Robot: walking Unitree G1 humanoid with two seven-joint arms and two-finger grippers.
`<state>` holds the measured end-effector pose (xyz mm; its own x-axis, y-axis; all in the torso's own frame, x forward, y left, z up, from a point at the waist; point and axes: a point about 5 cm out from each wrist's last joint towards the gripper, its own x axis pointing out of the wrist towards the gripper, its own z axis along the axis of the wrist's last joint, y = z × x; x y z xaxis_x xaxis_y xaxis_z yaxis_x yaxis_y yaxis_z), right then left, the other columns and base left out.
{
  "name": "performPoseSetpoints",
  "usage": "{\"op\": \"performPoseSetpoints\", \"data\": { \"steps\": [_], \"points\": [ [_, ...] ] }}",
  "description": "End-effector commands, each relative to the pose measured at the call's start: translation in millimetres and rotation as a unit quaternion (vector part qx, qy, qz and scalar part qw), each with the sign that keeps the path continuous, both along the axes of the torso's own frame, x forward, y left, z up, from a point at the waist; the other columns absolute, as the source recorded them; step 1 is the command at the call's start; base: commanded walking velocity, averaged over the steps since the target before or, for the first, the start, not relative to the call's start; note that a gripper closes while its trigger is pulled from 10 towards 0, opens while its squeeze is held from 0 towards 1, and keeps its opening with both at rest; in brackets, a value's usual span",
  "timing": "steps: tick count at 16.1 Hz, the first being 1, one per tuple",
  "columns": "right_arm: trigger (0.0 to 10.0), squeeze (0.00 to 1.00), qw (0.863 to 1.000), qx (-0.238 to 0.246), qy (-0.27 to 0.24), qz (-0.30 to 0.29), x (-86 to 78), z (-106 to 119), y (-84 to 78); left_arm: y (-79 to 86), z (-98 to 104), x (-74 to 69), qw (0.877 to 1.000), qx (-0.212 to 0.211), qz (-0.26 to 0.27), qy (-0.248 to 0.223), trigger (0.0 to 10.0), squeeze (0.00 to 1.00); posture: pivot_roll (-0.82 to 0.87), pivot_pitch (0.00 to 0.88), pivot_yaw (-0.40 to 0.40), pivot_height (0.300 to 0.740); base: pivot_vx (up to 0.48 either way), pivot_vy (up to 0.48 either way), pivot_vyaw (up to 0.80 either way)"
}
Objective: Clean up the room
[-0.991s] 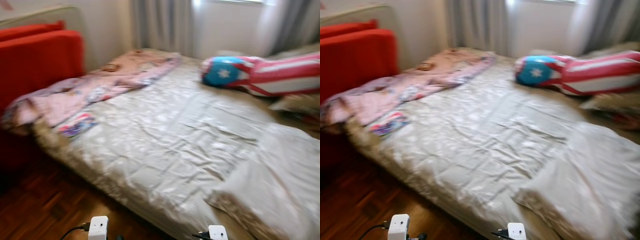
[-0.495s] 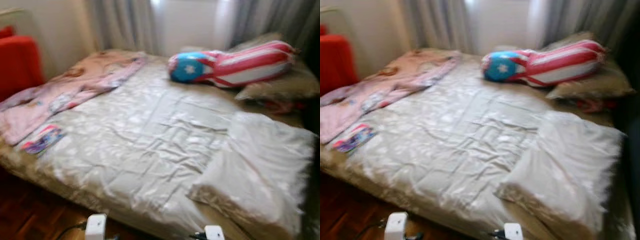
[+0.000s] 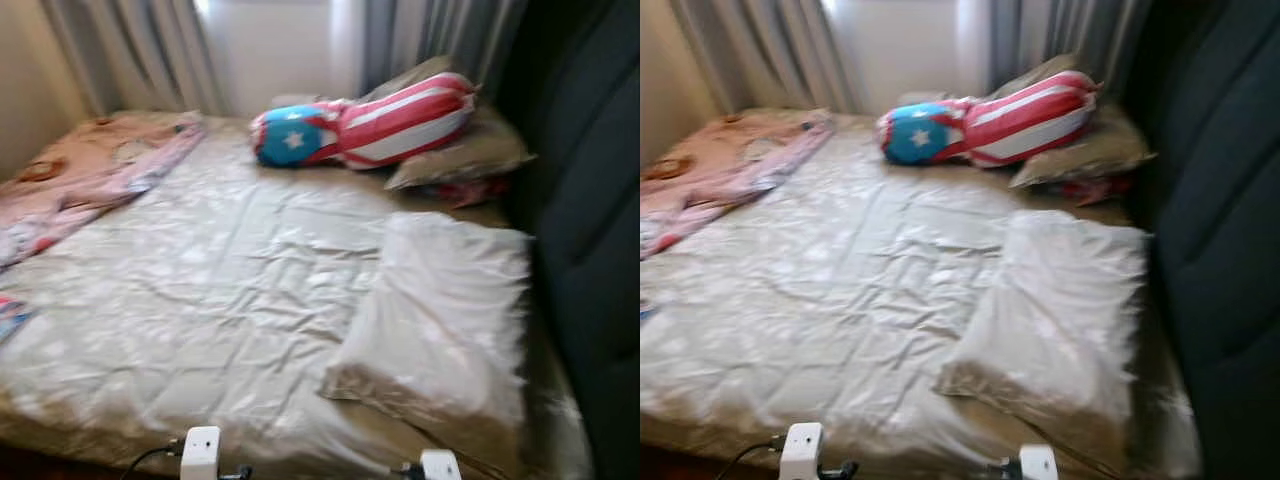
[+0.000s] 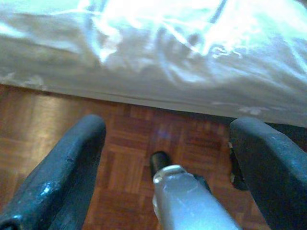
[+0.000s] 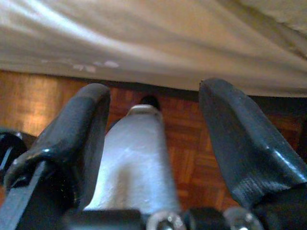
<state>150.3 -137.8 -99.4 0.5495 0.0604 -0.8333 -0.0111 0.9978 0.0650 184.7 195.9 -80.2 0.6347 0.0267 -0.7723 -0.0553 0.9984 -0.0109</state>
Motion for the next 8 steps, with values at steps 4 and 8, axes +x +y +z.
{"op": "performPoseSetpoints", "data": {
  "steps": [4, 8],
  "points": [
    [10.0, 0.00, 1.000, 0.009, 0.010, 0.004, -4.8, -1.9, 8.5, 6.2, -2.8, -6.8, 1.000, 0.004, 0.009, 0.015, 10.0, 0.00, -0.07, 0.000, 0.014, 0.740, 0.000, 0.000, -0.66],
    [10.0, 0.00, 1.000, 0.009, 0.010, 0.004, -4.7, -1.9, 8.1, 5.9, -2.9, -7.0, 1.000, 0.008, 0.003, 0.018, 10.0, 0.00, -0.07, 0.000, 0.011, 0.740, 0.000, 0.000, -0.66]
  ]
}}
